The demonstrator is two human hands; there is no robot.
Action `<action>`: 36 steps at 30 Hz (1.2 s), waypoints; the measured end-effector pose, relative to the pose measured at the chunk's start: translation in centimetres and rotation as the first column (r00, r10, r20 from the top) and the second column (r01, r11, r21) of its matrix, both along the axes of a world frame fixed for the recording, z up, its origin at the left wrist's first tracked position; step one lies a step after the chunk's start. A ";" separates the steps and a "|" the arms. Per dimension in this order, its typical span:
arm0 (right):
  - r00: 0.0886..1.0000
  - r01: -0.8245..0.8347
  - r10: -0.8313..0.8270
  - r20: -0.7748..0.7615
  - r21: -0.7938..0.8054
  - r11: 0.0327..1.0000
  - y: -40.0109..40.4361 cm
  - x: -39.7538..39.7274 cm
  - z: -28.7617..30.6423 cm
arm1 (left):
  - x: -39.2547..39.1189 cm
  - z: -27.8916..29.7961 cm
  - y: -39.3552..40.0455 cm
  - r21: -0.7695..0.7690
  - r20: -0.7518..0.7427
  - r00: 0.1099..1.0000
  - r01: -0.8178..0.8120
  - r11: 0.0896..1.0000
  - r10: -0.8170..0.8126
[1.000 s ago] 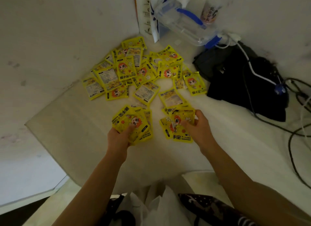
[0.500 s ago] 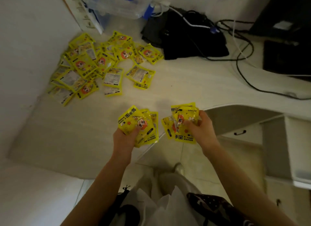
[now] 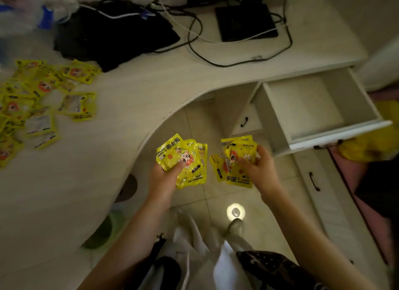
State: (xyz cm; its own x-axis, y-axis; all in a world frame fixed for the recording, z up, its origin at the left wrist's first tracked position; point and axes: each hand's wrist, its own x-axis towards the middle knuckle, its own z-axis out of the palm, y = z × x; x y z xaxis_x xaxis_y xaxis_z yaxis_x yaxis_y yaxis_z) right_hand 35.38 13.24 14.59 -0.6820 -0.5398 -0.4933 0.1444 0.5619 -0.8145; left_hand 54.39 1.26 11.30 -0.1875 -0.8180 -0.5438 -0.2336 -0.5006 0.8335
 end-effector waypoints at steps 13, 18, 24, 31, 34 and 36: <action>0.984 0.176 -0.177 0.031 0.031 0.984 16.6 -13.9 0.0 | -18.6 -0.6 13.7 0.010 -0.010 0.986 0.165 0.986 -0.165; 0.958 0.284 -0.286 0.028 0.052 0.957 18.8 -18.6 -0.3 | -24.3 -1.2 14.7 0.025 -0.013 0.977 0.215 0.976 -0.215; 0.939 0.343 -0.344 0.007 0.042 0.938 18.2 -25.0 -0.8 | -31.4 -2.0 13.0 0.037 -0.015 0.972 0.235 0.971 -0.235; 0.942 0.335 -0.334 -0.035 0.062 0.940 14.0 -33.0 -1.2 | -39.5 -2.7 8.7 0.061 0.021 0.967 0.254 0.965 -0.255; 0.954 0.301 -0.297 -0.051 0.111 0.947 12.2 -36.2 -1.8 | -42.0 -3.3 7.3 0.055 0.042 0.966 0.252 0.966 -0.254; 0.963 0.271 -0.267 -0.045 0.131 0.954 11.1 -38.2 -2.2 | -43.3 -3.9 6.8 0.065 0.076 0.968 0.235 0.970 -0.240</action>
State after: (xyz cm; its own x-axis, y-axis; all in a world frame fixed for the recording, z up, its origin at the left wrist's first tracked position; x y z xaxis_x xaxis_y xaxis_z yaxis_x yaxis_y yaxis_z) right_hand -2.79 24.37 12.38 -0.8065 -0.2642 -0.5289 0.2851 0.6098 -0.7395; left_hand 11.09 8.09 7.38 -0.3255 -0.7238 -0.6084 -0.4180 -0.4670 0.7792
